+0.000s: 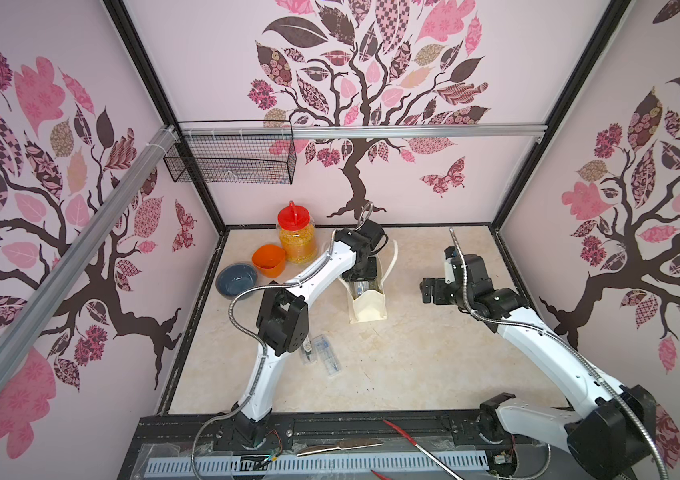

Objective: Put the compass set into the canvas bag
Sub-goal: Place the compass set in the canvas bag.

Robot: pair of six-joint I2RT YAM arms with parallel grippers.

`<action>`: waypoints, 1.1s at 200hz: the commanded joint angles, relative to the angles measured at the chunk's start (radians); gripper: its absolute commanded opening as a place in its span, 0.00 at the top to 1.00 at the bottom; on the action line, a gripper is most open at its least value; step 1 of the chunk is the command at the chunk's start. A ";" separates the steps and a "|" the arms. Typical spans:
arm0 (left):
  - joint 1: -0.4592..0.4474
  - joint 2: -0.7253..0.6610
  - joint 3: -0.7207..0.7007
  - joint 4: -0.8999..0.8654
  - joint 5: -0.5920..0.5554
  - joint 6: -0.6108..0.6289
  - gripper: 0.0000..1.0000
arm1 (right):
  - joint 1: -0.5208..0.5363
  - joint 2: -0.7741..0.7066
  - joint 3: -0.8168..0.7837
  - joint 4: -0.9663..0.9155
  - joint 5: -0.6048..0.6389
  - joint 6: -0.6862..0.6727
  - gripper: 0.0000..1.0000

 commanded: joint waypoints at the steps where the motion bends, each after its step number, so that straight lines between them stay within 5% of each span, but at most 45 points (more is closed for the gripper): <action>1: -0.008 0.020 0.014 -0.032 0.016 -0.013 0.49 | -0.002 -0.030 0.008 0.005 -0.002 0.004 0.00; 38: -0.006 0.046 0.065 -0.056 0.019 -0.015 0.44 | -0.004 -0.028 0.008 0.007 -0.008 0.003 0.00; 94: 0.005 -0.032 0.081 -0.038 -0.008 0.001 0.23 | -0.003 -0.023 0.006 0.011 -0.014 0.008 0.00; 220: 0.082 -0.359 0.084 -0.099 -0.074 0.049 0.14 | -0.003 -0.024 0.033 -0.002 -0.024 0.009 0.00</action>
